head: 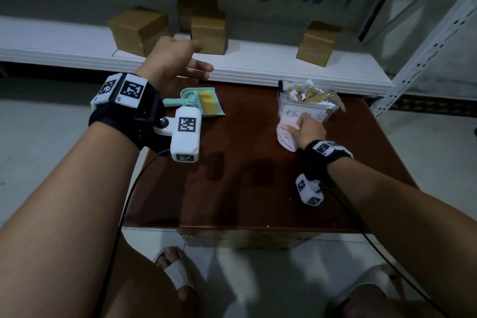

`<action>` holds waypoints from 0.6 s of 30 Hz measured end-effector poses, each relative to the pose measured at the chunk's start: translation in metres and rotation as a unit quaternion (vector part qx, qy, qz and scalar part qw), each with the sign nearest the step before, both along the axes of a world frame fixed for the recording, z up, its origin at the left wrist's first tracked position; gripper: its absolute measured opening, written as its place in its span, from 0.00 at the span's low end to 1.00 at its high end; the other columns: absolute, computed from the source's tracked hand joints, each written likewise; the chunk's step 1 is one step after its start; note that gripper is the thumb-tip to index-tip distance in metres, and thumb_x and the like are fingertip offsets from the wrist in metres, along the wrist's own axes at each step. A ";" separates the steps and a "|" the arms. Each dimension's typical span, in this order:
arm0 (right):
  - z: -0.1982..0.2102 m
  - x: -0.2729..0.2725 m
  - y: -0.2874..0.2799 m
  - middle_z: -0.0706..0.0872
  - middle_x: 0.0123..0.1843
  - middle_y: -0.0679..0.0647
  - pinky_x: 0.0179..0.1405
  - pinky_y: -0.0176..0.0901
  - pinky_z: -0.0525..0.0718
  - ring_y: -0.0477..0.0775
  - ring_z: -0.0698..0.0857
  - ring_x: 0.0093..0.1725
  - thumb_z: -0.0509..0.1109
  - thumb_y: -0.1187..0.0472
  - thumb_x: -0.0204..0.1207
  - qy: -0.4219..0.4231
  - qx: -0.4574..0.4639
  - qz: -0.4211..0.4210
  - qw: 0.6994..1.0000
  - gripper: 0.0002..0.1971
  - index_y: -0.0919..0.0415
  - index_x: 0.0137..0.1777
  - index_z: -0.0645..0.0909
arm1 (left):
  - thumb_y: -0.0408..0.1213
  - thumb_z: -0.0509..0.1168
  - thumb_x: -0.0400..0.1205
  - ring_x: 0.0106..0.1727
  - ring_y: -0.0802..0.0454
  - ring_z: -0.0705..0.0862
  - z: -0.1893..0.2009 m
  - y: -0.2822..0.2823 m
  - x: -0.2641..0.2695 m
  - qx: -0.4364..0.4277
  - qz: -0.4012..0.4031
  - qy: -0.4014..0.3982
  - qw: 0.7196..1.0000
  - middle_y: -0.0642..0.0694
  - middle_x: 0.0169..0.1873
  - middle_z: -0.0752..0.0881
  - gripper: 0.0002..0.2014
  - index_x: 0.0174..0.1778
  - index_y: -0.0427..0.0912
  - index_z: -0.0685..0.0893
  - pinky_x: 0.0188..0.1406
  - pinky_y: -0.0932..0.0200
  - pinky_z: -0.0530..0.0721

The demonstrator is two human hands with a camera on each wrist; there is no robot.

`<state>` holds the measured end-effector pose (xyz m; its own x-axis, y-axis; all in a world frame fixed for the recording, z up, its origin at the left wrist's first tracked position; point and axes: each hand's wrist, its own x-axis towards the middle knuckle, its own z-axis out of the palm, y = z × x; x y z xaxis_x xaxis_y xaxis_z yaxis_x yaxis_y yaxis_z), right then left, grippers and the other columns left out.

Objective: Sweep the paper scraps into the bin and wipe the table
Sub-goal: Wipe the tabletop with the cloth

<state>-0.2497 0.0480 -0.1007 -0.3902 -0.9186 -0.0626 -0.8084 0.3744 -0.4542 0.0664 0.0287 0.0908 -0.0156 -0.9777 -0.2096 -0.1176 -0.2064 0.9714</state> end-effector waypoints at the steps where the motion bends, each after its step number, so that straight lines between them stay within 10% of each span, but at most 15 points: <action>1: 0.000 0.012 -0.003 0.88 0.55 0.64 0.46 0.46 0.71 0.66 0.86 0.56 0.72 0.37 0.81 -0.004 -0.004 0.012 1.000 0.23 0.57 0.50 0.73 | 0.43 0.62 0.89 0.53 0.41 0.94 0.001 0.000 0.003 -0.001 0.001 -0.002 1.000 0.39 0.46 0.95 0.21 0.76 0.39 0.71 0.64 0.44 0.88; 18: -0.001 0.197 -0.041 0.86 0.63 0.64 0.53 0.54 0.86 0.69 0.86 0.61 0.72 0.40 0.82 -0.028 0.000 0.139 0.990 0.26 0.62 0.66 0.77 | 0.46 0.61 0.87 0.50 0.46 0.95 0.005 -0.011 0.055 -0.016 0.038 0.026 0.999 0.42 0.46 0.95 0.18 0.71 0.43 0.73 0.60 0.47 0.90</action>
